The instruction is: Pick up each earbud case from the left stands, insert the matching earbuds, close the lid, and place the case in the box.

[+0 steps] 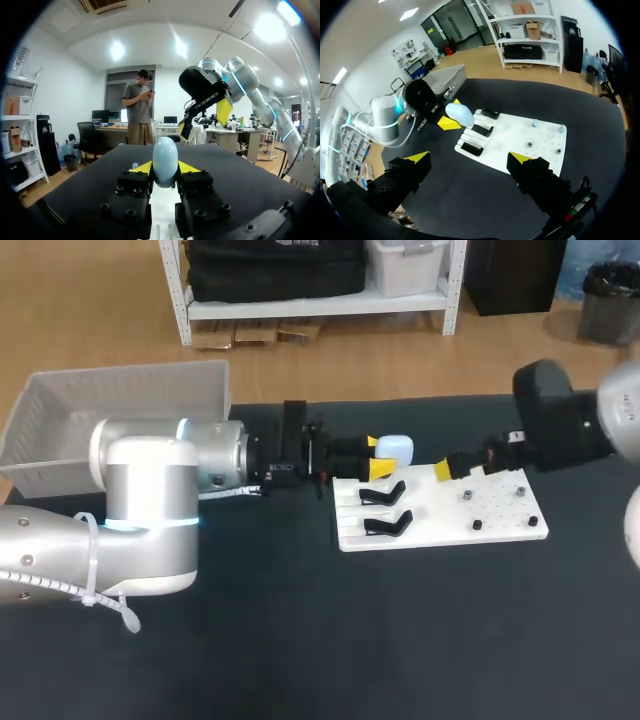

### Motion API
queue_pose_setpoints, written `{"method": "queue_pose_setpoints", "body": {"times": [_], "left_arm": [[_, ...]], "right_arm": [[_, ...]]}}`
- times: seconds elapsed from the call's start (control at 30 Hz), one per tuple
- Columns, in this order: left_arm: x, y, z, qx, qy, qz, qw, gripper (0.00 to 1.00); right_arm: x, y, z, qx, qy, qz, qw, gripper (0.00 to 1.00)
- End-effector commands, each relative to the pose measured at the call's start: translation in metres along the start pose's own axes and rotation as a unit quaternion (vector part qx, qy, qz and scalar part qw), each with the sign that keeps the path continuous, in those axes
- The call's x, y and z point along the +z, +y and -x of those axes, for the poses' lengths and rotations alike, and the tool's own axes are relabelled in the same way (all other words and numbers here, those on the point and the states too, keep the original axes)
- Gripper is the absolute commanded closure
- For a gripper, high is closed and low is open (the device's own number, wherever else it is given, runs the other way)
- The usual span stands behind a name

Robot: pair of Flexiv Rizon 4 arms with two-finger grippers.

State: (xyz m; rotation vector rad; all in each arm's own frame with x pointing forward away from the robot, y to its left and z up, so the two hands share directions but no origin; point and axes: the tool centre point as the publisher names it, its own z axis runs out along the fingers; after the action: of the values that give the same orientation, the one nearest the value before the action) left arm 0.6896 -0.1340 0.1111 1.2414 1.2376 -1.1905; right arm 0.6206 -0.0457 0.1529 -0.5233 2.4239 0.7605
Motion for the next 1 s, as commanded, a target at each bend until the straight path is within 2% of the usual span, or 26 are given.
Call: {"method": "queue_pose_setpoints", "body": {"times": [0.03, 0.43, 1.0], "left_arm": [[0.000, -0.002, -0.001, 0.002, -0.002, 0.006, 1.000, 1.00], [0.000, -0.002, -0.001, 0.002, -0.002, 0.006, 1.000, 1.00], [0.000, -0.002, -0.001, 0.002, -0.002, 0.006, 1.000, 1.00]], "right_arm": [[0.010, 0.003, 0.004, 0.003, 0.002, -0.005, 1.000, 0.00], [0.033, 0.014, 0.020, -0.001, 0.009, -0.003, 1.000, 0.00], [0.054, 0.008, 0.029, 0.003, 0.027, -0.015, 1.000, 0.00]]}}
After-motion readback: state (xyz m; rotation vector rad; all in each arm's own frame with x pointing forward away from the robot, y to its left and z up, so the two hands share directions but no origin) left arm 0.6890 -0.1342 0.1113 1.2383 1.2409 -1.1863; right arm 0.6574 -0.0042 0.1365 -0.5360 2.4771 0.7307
